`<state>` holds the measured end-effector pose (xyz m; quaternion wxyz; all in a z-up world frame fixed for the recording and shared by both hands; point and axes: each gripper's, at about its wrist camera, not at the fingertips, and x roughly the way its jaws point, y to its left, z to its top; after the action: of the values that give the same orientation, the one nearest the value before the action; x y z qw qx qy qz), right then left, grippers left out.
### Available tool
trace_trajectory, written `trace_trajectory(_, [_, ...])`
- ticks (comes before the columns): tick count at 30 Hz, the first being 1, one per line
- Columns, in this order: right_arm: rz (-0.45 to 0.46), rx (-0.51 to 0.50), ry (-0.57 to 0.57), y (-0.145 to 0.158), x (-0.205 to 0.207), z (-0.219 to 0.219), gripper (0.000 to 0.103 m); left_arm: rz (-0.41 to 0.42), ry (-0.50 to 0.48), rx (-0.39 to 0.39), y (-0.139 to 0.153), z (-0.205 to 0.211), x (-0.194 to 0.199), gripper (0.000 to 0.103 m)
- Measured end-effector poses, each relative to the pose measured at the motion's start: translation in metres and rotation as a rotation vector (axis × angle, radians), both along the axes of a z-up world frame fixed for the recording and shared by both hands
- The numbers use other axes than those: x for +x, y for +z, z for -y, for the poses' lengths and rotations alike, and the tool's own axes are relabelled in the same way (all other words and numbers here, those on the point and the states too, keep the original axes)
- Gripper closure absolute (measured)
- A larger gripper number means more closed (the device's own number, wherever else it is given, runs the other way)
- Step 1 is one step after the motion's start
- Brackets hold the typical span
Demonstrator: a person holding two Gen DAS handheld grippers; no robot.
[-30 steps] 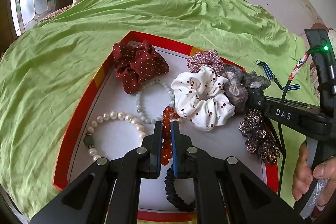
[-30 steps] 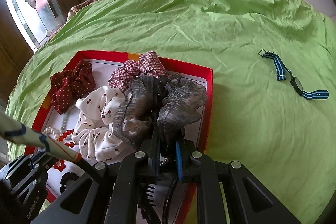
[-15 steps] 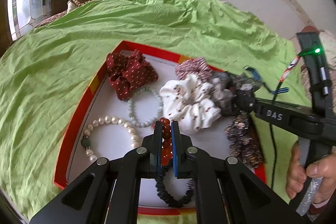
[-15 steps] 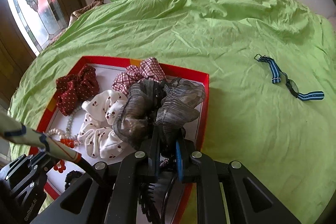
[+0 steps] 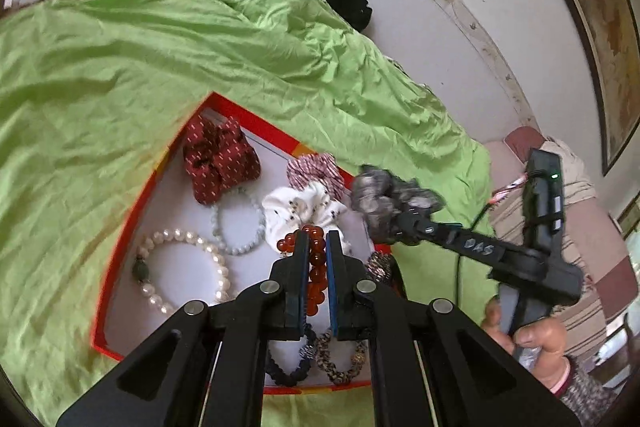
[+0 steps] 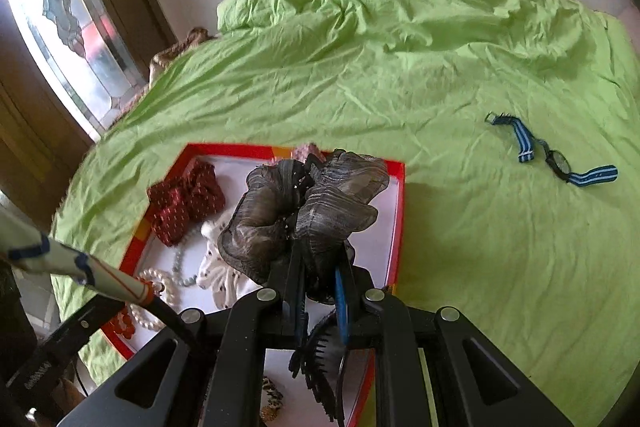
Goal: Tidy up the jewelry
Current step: 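Lower both items into the box and open both tools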
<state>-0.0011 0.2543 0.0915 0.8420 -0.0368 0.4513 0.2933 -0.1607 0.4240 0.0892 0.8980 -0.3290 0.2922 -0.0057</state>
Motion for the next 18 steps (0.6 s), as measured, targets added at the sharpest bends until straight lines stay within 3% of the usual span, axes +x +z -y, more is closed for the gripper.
trace_trajectory(4, [-0.031, -0.024, -0.001, -0.017, 0.002, -0.002, 0.09, 0.0, -0.017, -0.06, -0.006, -0.005, 0.002, 0.096])
trace_trajectory(9, [-0.038, -0.033, -0.007, -0.025, 0.006, 0.001, 0.09, 0.017, -0.033, -0.286, -0.025, -0.032, 0.003, 0.096])
trace_trajectory(11, [-0.04, -0.031, -0.007, -0.025, 0.007, 0.002, 0.089, 0.019, -0.024, -0.314, -0.028, -0.037, 0.002, 0.096])
trace_trajectory(15, [-0.039, -0.041, 0.008, -0.029, 0.006, 0.0, 0.088, -0.012, -0.012, -0.236, -0.024, -0.029, 0.005, 0.096])
trace_trajectory(18, [-0.041, -0.051, 0.02, -0.033, 0.005, -0.003, 0.088, -0.096, 0.017, -0.078, -0.021, -0.015, 0.011, 0.096])
